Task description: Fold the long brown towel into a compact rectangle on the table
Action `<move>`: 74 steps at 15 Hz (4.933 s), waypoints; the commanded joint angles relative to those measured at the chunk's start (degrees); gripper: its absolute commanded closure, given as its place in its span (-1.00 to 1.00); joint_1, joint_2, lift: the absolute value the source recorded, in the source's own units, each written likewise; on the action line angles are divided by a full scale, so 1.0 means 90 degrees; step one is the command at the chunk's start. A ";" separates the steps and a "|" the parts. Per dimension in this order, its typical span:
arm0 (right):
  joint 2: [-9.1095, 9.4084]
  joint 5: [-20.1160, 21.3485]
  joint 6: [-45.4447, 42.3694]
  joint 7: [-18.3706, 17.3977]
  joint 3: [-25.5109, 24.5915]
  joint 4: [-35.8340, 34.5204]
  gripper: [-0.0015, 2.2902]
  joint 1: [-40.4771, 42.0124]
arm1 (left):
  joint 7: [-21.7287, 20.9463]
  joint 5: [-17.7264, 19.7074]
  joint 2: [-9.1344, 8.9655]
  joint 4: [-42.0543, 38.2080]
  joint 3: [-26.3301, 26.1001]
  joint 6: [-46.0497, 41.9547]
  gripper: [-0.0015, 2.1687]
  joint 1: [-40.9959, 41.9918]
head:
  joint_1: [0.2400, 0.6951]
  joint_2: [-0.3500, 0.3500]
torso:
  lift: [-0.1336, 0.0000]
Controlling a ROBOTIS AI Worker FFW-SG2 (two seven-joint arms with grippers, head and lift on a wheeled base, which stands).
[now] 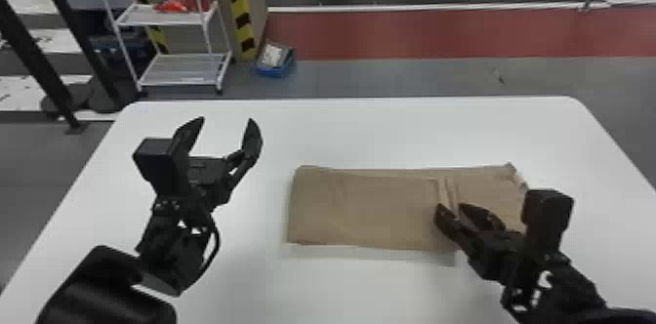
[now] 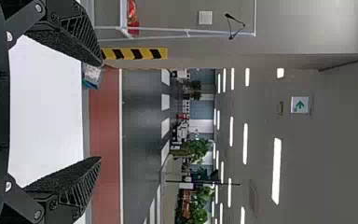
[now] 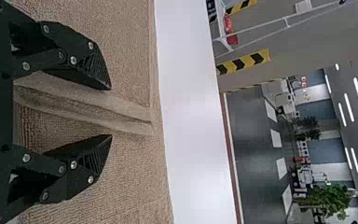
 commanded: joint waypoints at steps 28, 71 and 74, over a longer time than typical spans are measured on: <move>-0.0313 -0.0683 -0.0085 0.0085 -0.1326 -0.0637 0.27 0.0157 | 0.0000 -0.0117 -0.0011 -0.0268 -0.0088 0.0078 -0.81 0.0359 | 1.00 -0.21 | -0.84; -0.0156 -0.0469 0.0032 0.0300 -0.2576 -0.0754 0.27 0.0567 | -0.0107 -0.0313 0.0008 -0.0258 -0.0176 0.0156 -0.81 0.0389 | 1.00 -0.59 | -0.84; -0.0156 -0.0547 -0.0163 0.0330 -0.2683 -0.0949 0.27 0.0694 | -0.0117 -0.0313 -0.0011 -0.0229 -0.0196 0.0156 -0.81 0.0369 | 1.00 -0.59 | -0.84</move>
